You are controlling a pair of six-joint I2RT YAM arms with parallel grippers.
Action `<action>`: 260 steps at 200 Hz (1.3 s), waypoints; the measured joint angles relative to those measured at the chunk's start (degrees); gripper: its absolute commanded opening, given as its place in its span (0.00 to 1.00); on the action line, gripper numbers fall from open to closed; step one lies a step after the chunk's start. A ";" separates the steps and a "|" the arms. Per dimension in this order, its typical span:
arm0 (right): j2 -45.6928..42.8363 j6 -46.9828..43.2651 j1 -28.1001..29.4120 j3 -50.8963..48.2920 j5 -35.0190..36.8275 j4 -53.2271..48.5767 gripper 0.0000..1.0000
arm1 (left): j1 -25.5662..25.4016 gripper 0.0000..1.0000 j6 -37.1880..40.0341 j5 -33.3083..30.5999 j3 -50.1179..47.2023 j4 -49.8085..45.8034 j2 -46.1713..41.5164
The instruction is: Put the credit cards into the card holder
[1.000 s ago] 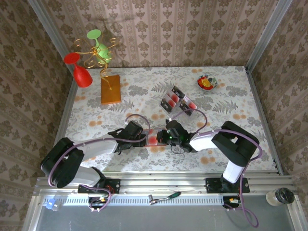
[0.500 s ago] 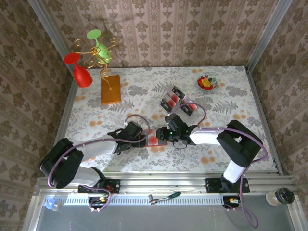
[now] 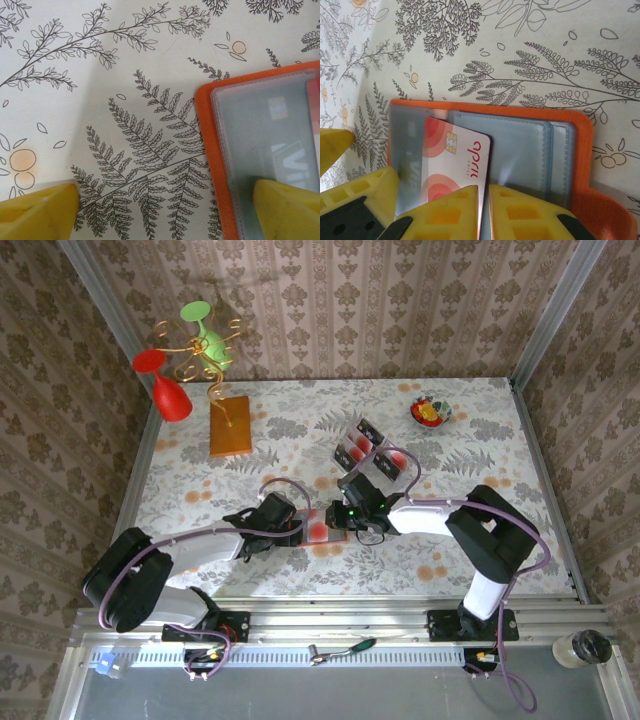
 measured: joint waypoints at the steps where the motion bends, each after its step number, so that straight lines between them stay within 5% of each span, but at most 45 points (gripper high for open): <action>1: 0.04 0.00 0.00 0.02 0.00 0.00 0.15 | 0.00 0.91 0.00 0.00 -0.02 0.00 0.00; 124: 3.65 0.00 1.62 4.20 -0.22 -1.09 0.14 | 0.00 0.91 0.00 -0.04 0.00 -0.31 -0.26; 186: 3.65 -0.26 2.12 4.81 -0.44 -3.06 0.15 | 3.02 0.91 0.07 -0.15 0.00 -3.15 -7.45; 260: 2.16 -3.23 2.62 7.15 0.46 -8.57 0.15 | 4.57 0.91 0.04 0.02 -0.85 -3.91 -4.15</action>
